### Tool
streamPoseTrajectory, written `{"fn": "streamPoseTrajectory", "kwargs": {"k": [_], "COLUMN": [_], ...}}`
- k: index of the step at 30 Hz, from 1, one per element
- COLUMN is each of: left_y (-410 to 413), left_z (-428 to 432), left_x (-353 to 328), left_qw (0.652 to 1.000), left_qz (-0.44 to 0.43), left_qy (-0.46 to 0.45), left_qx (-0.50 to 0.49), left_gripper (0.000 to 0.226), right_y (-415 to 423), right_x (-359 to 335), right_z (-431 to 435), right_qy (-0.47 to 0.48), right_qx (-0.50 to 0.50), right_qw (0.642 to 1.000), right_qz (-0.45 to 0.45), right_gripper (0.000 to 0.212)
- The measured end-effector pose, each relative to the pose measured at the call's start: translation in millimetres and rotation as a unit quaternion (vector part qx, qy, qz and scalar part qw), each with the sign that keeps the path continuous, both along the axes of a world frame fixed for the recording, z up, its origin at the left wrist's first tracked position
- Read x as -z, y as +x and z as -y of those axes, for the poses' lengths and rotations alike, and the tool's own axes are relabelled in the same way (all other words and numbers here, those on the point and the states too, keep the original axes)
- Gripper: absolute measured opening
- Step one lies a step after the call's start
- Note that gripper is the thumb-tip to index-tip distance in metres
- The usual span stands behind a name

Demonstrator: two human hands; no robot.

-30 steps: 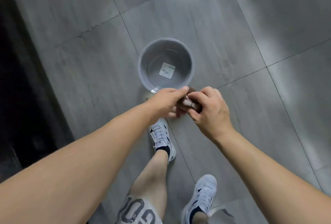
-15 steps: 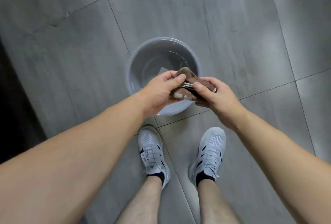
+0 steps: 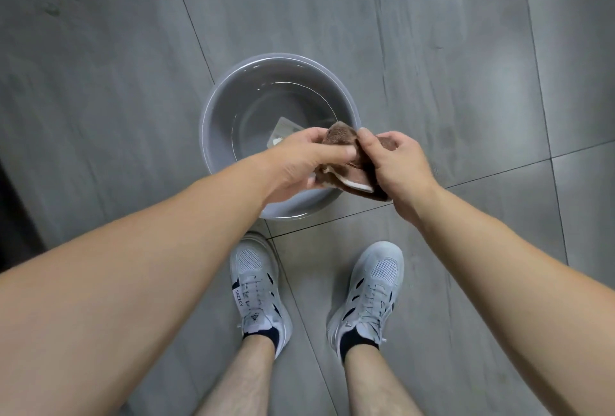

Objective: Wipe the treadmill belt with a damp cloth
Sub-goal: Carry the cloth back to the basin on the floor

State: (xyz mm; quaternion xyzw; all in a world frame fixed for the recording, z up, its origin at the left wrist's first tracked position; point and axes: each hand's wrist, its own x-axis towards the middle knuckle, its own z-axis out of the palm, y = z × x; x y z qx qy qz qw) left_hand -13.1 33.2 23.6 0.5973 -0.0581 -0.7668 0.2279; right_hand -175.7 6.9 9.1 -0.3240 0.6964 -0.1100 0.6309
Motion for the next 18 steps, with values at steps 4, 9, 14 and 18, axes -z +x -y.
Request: {"fn": "streamPoseTrajectory", "kwargs": {"k": [4, 9, 14, 18], "left_y": [-4, -2, 2, -2], "left_z": [2, -3, -8, -5], "left_x": [15, 25, 37, 40], "left_qw": [0.994, 0.994, 0.981, 0.979], "left_qz": [0.099, 0.079, 0.157, 0.172], "left_qy": [-0.004, 0.004, -0.068, -0.067], "left_qx": [-0.037, -0.069, 0.093, 0.085], "left_gripper": [0.015, 0.031, 0.066, 0.048], "right_y": [-1, 0, 1, 4], "right_x": [8, 32, 47, 48], "right_z": [-3, -8, -9, -12], "right_qy": [0.014, -0.022, -0.021, -0.058], "right_qx": [0.043, 0.079, 0.053, 0.024], "right_qw": [0.997, 0.997, 0.992, 0.991], "right_qz": [0.070, -0.004, -0.112, -0.115], "right_gripper": [0.037, 0.036, 0.040, 0.033]}}
